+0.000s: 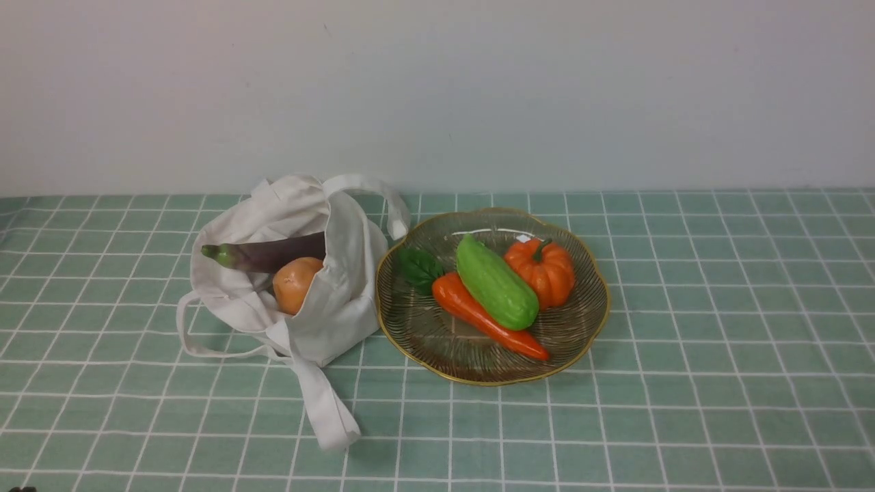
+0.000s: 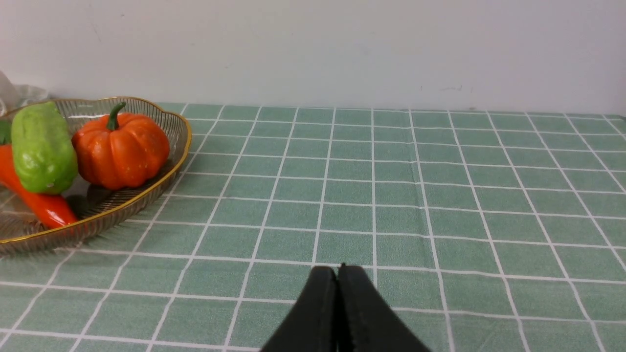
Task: Take vegetables from cloth bag on blue coffee tablecloth place on plate.
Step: 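Reach into the bag and grasp a vegetable inside it with the left gripper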
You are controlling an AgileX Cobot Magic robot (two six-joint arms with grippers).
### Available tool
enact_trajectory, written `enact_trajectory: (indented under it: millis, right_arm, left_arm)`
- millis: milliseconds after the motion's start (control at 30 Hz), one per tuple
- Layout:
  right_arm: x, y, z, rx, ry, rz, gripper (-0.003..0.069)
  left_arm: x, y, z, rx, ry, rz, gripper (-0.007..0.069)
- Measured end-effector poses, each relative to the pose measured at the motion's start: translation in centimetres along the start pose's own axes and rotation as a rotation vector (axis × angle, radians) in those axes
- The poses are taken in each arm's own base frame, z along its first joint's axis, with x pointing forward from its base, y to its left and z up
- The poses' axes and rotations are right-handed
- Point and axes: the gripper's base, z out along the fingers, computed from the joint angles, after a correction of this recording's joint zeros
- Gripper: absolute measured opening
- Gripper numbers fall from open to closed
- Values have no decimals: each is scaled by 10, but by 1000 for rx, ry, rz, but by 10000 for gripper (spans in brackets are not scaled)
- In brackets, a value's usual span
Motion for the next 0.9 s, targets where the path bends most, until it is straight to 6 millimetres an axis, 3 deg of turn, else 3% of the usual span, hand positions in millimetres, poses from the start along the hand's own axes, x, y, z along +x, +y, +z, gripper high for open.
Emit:
enact_trajectory:
  millis: [133,167,200,267,400,600,733,800,900]
  right_arm:
    - [0,0,0,0,0,0,-15]
    - [0,0,0,0,0,0,-15]
    - [0,0,0,0,0,0,-15]
    - [0,0,0,0,0,0,-15]
    - [0,0,0,0,0,0,-15]
    - [0,0,0,0,0,0,-15]
    - [0,0,0,0,0,0,-15]
    - [0,0,0,0,0,0,-15]
    - [0,0,0,0,0,0,-15]
  left_arm:
    - [0,-3,0,31,-1,-129,-8]
    - [-1,-8,0,87,6,-369,-8]
    - [-1,-9,0,101,10,-425,-8]
    - [-3,-17,-2,192,37,-772,-8]
    - [-8,-22,-3,268,45,-1000,-8]
    - [-21,-27,-10,349,44,-1058,-8]
    - [-83,-31,-41,453,-43,-881,-8]
    - [-112,-32,-46,450,-4,-769,-8]
    - [-140,-35,-35,411,249,-567,-8]
